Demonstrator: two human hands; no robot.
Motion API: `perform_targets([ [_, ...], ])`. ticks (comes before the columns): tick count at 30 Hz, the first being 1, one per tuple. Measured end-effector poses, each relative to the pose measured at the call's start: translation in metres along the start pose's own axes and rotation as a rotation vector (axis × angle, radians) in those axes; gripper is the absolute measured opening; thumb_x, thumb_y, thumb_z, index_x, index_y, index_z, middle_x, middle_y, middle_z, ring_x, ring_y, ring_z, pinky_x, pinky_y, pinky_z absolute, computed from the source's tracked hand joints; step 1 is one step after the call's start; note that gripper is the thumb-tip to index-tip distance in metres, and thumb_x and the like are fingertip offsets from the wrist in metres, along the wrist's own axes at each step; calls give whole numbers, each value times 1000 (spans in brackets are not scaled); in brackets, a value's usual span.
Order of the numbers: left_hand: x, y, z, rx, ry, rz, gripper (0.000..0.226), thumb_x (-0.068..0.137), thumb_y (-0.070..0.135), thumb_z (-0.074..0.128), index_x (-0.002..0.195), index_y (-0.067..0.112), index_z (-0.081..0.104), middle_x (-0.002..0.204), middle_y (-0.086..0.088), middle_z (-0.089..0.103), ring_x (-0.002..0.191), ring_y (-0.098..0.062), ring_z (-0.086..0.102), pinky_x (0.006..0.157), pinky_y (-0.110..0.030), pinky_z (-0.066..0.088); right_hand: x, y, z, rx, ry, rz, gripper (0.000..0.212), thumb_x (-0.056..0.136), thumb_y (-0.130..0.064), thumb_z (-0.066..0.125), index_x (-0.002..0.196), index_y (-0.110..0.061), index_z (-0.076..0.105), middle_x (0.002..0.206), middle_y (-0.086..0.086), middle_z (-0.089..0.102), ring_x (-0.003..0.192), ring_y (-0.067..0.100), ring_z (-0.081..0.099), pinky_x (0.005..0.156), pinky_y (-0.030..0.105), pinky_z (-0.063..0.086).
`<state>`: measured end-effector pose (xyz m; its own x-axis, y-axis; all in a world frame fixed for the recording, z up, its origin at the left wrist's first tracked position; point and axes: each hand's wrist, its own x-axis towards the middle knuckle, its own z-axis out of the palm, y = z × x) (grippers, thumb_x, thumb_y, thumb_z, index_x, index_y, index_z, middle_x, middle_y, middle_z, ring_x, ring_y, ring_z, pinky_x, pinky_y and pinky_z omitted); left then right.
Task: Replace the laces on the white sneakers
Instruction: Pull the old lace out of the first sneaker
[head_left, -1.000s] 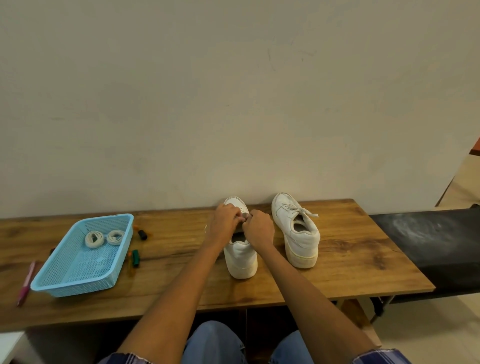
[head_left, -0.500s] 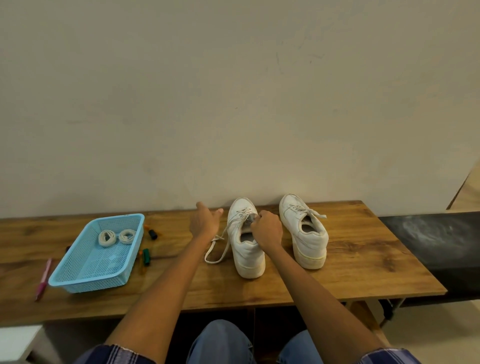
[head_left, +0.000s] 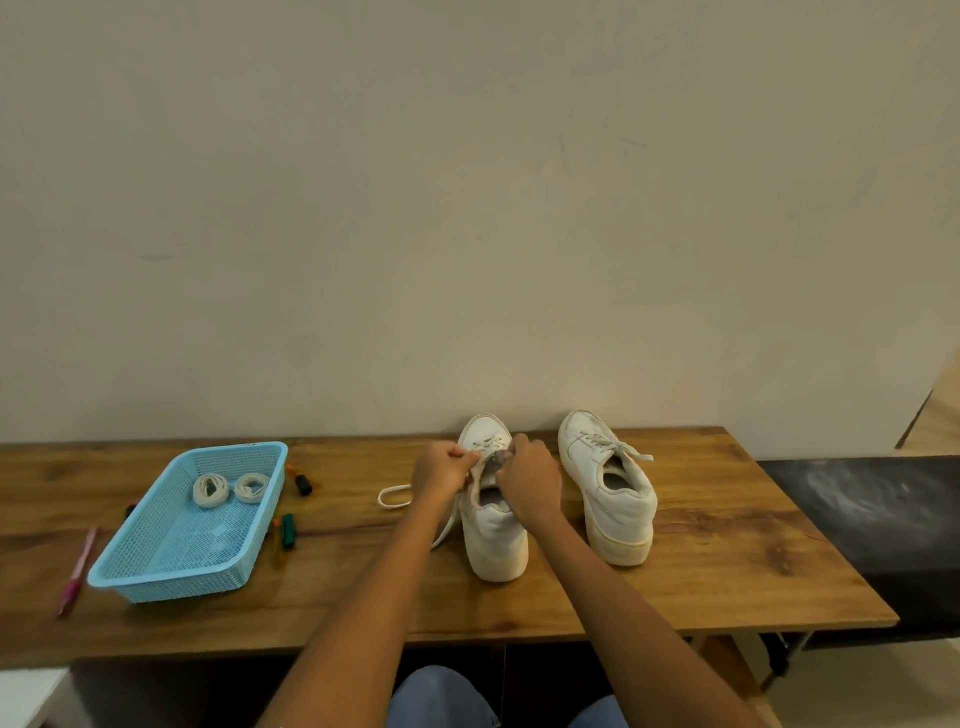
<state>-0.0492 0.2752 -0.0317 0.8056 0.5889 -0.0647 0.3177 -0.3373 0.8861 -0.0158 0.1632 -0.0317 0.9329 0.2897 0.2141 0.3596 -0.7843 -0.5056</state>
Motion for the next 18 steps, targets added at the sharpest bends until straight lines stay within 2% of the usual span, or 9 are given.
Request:
perform_targets([
  [3, -2, -4, 2, -138, 10, -126, 24, 87, 23, 66, 65, 15, 64, 68, -7, 64, 70, -26, 63, 78, -45, 55, 1, -5, -3, -119, -55, -255, 29, 89, -16, 56, 117, -13, 51, 125, 9, 42, 110, 22, 44, 76, 26, 44],
  [6, -3, -2, 4, -173, 31, -169, 28, 85, 25, 68, 59, 15, 62, 66, -7, 63, 70, -26, 63, 77, -45, 56, 7, -7, -5, -232, -132, -364, 29, 93, -20, 52, 122, -14, 53, 133, 9, 38, 119, 24, 39, 84, 30, 46],
  [10, -3, -1, 1, -221, 46, -221, 23, 86, 21, 68, 64, 12, 64, 70, -9, 64, 67, -25, 62, 74, -40, 57, 10, -7, -3, -264, -175, -393, 30, 97, -23, 44, 125, -13, 50, 133, 12, 38, 119, 25, 39, 89, 32, 46],
  [12, -2, -1, 0, -274, 37, -257, 18, 87, 17, 67, 71, 9, 66, 75, -10, 65, 67, -24, 60, 73, -36, 57, 9, -6, -3, -264, -120, -384, 27, 95, -20, 49, 121, -11, 48, 129, 12, 38, 113, 24, 41, 83, 28, 45],
  [14, 0, -1, 1, -308, 34, -271, 16, 87, 15, 67, 73, 8, 65, 73, -9, 63, 64, -22, 58, 74, -35, 56, 8, -5, -4, -249, -18, -339, 21, 96, -14, 45, 116, -10, 46, 124, 11, 40, 107, 22, 42, 79, 26, 45],
  [16, -1, -1, 2, -313, 39, -264, 16, 86, 14, 67, 71, 9, 65, 69, -9, 62, 63, -22, 57, 74, -36, 57, 8, -3, -3, -236, 64, -306, 20, 96, -10, 39, 116, -11, 44, 122, 10, 40, 105, 21, 42, 77, 26, 46],
  [18, 0, -2, 3, -313, 46, -262, 17, 86, 13, 67, 70, 9, 65, 69, -9, 62, 65, -24, 59, 76, -39, 57, 10, -1, 0, -210, 60, -319, 23, 98, -14, 38, 120, -13, 43, 126, 10, 39, 109, 22, 41, 80, 27, 47],
])
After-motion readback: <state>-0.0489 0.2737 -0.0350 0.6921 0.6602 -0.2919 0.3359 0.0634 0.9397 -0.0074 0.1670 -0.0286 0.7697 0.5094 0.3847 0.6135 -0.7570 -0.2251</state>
